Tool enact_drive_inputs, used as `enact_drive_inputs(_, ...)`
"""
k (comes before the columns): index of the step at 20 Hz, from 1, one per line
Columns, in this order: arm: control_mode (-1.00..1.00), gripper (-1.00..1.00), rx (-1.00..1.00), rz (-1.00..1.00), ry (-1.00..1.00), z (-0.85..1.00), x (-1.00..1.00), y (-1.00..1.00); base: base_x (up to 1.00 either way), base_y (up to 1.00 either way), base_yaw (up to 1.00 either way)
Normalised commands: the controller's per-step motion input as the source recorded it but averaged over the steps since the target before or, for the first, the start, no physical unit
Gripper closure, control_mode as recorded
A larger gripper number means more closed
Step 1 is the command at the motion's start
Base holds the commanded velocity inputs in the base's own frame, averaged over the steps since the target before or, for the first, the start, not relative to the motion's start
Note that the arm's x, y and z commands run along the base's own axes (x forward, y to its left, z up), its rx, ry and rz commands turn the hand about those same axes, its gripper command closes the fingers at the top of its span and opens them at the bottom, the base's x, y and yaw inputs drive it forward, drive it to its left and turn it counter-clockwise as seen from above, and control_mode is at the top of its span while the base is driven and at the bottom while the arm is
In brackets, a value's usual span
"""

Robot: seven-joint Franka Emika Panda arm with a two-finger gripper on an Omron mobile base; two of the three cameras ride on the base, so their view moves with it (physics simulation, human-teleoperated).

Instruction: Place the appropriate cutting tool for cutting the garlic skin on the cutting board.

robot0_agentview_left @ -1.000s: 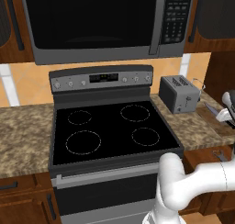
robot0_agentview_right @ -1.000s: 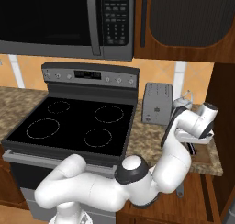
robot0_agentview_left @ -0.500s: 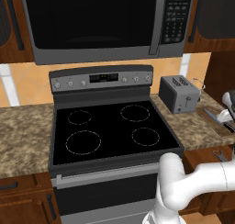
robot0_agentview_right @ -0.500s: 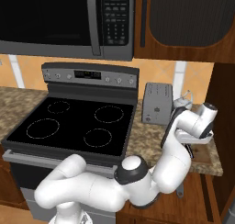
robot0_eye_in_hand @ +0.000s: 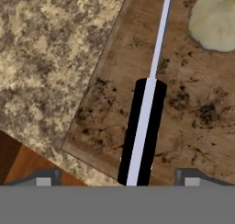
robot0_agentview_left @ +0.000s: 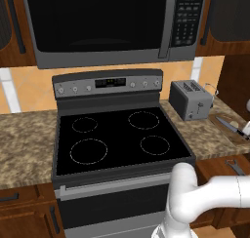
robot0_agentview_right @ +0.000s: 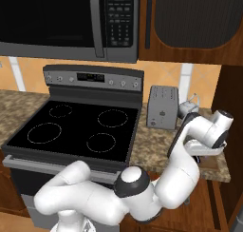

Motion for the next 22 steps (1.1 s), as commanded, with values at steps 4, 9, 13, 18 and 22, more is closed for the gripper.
enact_drive_inputs(4, -1.0, -1.0, 0.0, 0.04, 0.0, 0.95, -0.89, 0.0, 0.0, 0.0, 0.0)
enact_drive_inputs(9, -1.0, -1.0, 0.0, 0.02, 0.0, 0.92, -1.0, -0.03, 0.0, 0.0, 0.0)
enact_drive_inputs(13, -1.0, -1.0, 0.0, 0.0, -0.02, 0.45, -1.0, -0.03, 0.0, 0.0, 0.0)
enact_drive_inputs(18, -1.0, -1.0, 0.0, 0.0, -0.01, 0.38, -1.0, 0.0, 0.0, 0.0, 0.0)
enact_drive_inputs(22, -1.0, -1.0, 0.0, 0.0, -0.01, 0.58, -1.0, 0.0, 0.0, 0.0, 0.0)
